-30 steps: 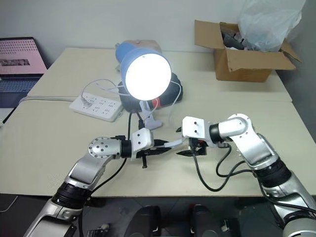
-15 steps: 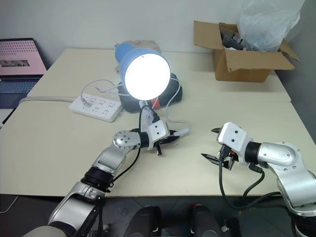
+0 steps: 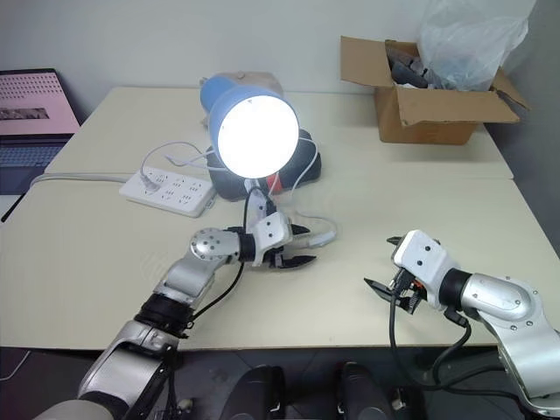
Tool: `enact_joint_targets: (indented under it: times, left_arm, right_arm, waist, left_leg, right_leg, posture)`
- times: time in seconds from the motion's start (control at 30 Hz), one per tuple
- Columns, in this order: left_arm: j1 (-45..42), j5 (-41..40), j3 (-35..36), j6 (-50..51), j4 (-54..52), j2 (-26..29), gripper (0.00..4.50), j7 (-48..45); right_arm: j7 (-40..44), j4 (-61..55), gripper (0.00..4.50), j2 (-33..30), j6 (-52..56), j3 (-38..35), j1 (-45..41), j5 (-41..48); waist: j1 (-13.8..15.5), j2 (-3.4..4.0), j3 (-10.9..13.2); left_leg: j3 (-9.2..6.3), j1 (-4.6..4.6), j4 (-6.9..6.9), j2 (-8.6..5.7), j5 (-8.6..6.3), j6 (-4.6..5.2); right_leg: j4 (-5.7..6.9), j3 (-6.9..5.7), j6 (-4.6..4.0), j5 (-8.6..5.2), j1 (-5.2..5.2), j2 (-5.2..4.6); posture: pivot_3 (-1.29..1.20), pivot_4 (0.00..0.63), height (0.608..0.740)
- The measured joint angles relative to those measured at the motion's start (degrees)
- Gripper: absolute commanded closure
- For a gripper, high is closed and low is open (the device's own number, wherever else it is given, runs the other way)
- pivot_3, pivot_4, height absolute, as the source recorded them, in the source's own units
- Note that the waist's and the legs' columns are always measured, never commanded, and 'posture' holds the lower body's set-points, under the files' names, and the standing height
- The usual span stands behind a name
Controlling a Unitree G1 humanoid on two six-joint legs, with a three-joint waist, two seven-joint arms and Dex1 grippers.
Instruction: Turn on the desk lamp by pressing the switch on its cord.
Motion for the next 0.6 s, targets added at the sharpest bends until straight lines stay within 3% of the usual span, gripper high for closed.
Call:
enact_joint_targets:
  times: [0.13,0.3,0.47,0.6]
  left_arm:
    - [9.1,-1.9,6.8,3.1,-12.1,5.8,0.41,2.0]
    - [20.4,-3.9,16.2,5.3,-23.5,5.5,0.41,10.0]
    - [33.2,-10.8,24.2,12.7,-33.0,9.5,0.41,8.8]
    - [36.5,-15.2,26.7,17.7,-37.0,12.3,0.41,7.6]
  right_arm:
    - [0.5,6.9,0.0,0.0,-8.5,0.9,-1.4,-0.8]
    - [3.1,13.3,0.0,0.3,-19.4,-0.6,-1.9,-0.1]
    - [7.0,19.3,0.0,-0.5,-24.3,-3.7,-0.9,2.3]
    - [7.9,21.1,0.0,-0.5,-25.6,-4.0,-1.7,3.5]
  waist:
    - [0.1,0.0,0.0]
    - [0.4,-0.01,0.0]
    - [0.5,0.0,0.0]
    - [0.7,0.01,0.0]
  left_leg:
    - [0.0,0.03,0.0,-0.01,0.0,0.0]
    - [0.02,0.04,0.01,-0.02,0.0,0.0]
    - [0.01,0.08,-0.01,0.01,0.0,0.0]
    - [-0.03,0.13,0.0,0.0,-0.01,-0.01]
  right_leg:
    - [0.01,-0.02,0.0,0.0,0.03,-0.03]
    - [-0.02,-0.02,0.02,0.01,0.05,-0.08]
    - [-0.01,-0.05,-0.02,-0.01,0.05,-0.08]
    - [-0.01,-0.06,-0.3,-0.15,0.06,-0.1]
  posture:
    - [0.0,0.15,0.74]
    - [0.0,0.15,0.74]
    - [0.0,0.15,0.74]
    - [0.0,0.15,0.74]
